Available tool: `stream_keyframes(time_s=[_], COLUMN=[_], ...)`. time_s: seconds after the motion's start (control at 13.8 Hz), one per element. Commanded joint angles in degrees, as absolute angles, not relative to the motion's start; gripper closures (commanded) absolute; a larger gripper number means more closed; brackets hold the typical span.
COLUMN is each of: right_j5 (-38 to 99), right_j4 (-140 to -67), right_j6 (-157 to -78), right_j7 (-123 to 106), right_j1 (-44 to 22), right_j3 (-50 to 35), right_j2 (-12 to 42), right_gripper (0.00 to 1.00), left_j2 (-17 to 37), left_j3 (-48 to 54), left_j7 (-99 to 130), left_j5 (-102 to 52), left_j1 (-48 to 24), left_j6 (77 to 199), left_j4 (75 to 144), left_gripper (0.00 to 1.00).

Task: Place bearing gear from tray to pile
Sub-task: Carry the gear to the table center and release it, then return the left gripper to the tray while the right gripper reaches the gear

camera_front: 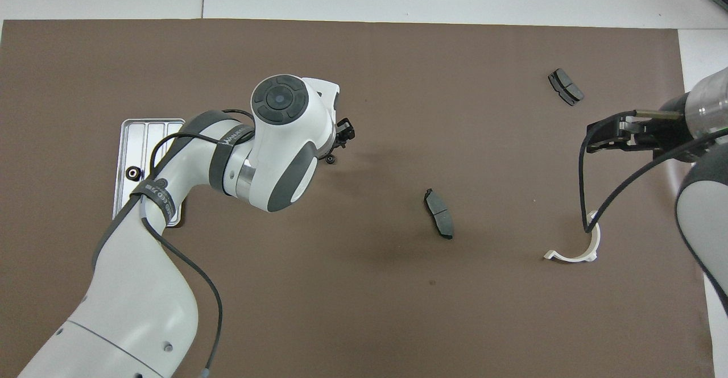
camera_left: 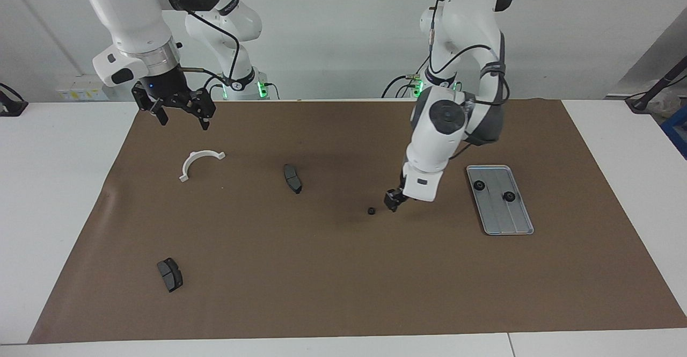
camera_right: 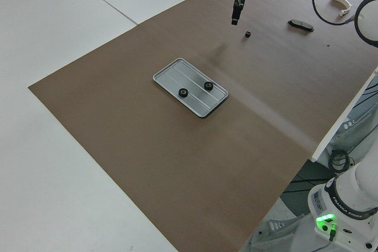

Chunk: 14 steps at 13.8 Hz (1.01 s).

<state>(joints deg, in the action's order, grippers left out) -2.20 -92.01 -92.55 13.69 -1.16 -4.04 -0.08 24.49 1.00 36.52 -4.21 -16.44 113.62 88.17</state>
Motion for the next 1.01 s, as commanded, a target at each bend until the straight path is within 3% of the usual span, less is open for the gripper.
stream_keyframes(time_s=[0.0,0.43,0.94], right_j5=[-0.7,-0.44,-0.53], right_j4=[-92.98,-95.62,-96.33], right_j6=[-92.9,-96.76,-103.43], right_j7=[13.44,13.18,17.39], right_j1=[-2.02,-2.72,-10.79], right_j3=[-4.48,-4.48,-4.57], right_j2=[-0.52,-1.5,4.21], right_gripper=[0.0,0.0,0.0], left_j2=[24.34,23.82,22.32], left_j3=[1.49,1.32,1.14], left_j7=[24.04,0.47,-4.64], left_j5=[-5.19,-4.4,1.67], left_j1=[-10.31,0.95,5.17], left_j6=[110.93,107.05,114.77], left_j4=[88.59,92.19,101.85], left_gripper=[0.24,0.26,0.3])
